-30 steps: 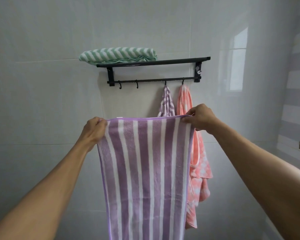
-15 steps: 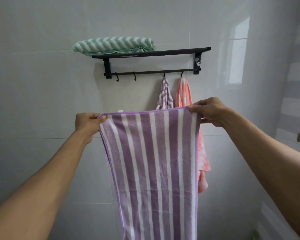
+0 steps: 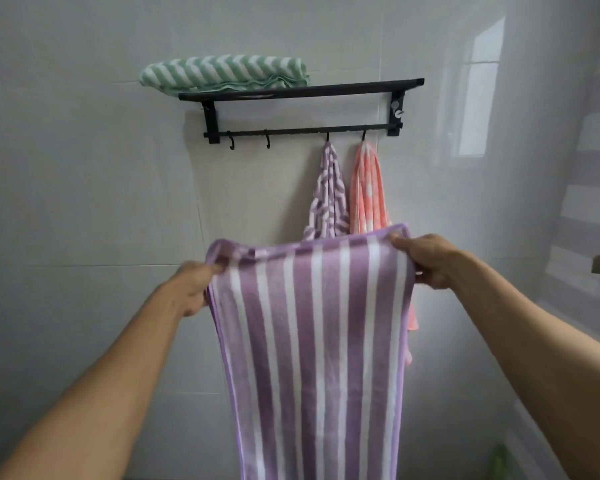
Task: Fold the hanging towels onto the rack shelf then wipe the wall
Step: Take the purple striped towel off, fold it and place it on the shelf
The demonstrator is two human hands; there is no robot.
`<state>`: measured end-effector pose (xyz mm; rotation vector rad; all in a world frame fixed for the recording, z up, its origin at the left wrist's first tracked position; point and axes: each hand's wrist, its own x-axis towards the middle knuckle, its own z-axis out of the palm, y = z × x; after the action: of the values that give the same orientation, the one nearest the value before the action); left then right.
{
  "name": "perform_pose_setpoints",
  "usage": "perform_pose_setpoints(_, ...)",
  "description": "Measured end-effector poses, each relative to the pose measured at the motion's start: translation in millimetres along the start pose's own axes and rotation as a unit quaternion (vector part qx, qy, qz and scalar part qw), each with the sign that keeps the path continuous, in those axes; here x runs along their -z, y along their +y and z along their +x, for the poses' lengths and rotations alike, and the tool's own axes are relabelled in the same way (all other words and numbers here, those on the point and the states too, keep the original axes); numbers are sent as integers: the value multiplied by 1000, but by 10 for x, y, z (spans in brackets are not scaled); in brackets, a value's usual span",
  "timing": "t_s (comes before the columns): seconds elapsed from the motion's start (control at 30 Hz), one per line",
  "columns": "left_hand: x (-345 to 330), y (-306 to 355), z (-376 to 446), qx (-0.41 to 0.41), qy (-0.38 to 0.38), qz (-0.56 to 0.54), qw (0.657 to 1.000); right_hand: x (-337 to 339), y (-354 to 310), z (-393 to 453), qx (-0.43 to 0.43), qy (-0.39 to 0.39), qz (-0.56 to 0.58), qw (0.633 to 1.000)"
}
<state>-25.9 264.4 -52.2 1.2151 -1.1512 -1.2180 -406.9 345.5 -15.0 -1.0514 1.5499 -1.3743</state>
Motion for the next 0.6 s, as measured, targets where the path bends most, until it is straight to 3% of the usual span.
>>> perform_pose_setpoints(0.07, 4, 309, -77, -40, -44, -52, 997, 11, -185, -19, 1, -40, 79, 996)
perform_pose_setpoints(0.13, 39, 226, -185, -44, -76, -7, 996, 56, -62, -165, -22, -134, 66, 989)
perform_pose_setpoints(0.2, 92, -246, -332, -12, -34, 52, 998, 95, 393, -299, -49, -183, 11, 982)
perform_pose_setpoints(0.3, 119, -608, -391, 33, 16, 59, 998, 17, 788, -319, -72, -146, -22, 987)
perform_pose_setpoints(0.4, 123, -211, -145, 21, 47, -18, 999, -55, 518, -131, -64, -66, 70, 993)
perform_pose_setpoints(0.47, 117, 66, -122, -14, -1, -81, 997, -35, 263, -83, -67, -79, 131, 986)
perform_pose_setpoints(0.53, 156, -59, -231, -21, -49, -47, 997, 4, 262, -179, -72, -130, 73, 986)
perform_pose_setpoints(0.6, 220, -464, -376, 11, -9, 24, 1000, -15, 475, -306, -59, -168, 4, 984)
